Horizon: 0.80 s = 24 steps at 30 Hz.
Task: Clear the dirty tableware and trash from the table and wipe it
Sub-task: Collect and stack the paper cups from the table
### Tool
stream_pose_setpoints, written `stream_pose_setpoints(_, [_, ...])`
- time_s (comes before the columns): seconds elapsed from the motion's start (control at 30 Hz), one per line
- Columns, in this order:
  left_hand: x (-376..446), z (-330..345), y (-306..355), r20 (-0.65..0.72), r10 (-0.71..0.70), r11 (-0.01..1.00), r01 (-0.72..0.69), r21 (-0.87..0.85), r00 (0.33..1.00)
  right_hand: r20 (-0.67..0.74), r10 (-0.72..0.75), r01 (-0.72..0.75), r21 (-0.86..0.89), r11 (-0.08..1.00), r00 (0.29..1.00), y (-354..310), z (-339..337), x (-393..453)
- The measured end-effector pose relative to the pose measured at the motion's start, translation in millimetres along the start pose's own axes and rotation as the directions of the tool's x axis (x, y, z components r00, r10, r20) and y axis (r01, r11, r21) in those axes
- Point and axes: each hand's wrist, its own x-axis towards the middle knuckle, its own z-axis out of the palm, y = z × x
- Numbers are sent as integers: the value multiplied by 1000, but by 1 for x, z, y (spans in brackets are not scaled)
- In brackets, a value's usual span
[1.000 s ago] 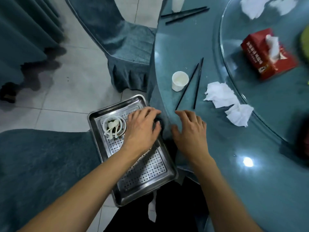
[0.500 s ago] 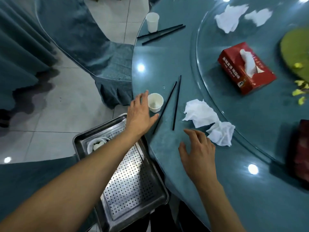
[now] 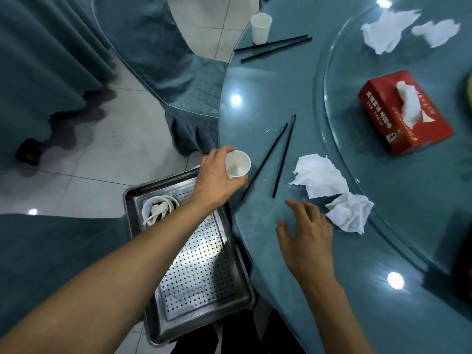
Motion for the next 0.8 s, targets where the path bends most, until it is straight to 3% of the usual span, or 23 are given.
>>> stream_pose_setpoints(0.2, [-102,-72,-19,-66,-110,980,97,-173,992,-2,-134,134,9,991,991,-61,-7,-13])
stream_pose_setpoints(0.37, [-194,-144,-50,-135,-193,964,162,-212,972,48,-284,283,34,959,958,-139,-6,-49])
stream_pose_setpoints(0.6, [-328,-251,-106,-226,-155,978,117,-173,962,73,-452,451,25,892,889,-259,19,-155])
stream_pose_setpoints(0.8, [-441,-330,-183,-318,-169,972,105,-210,933,74,-516,513,56,857,853,-347,58,-272])
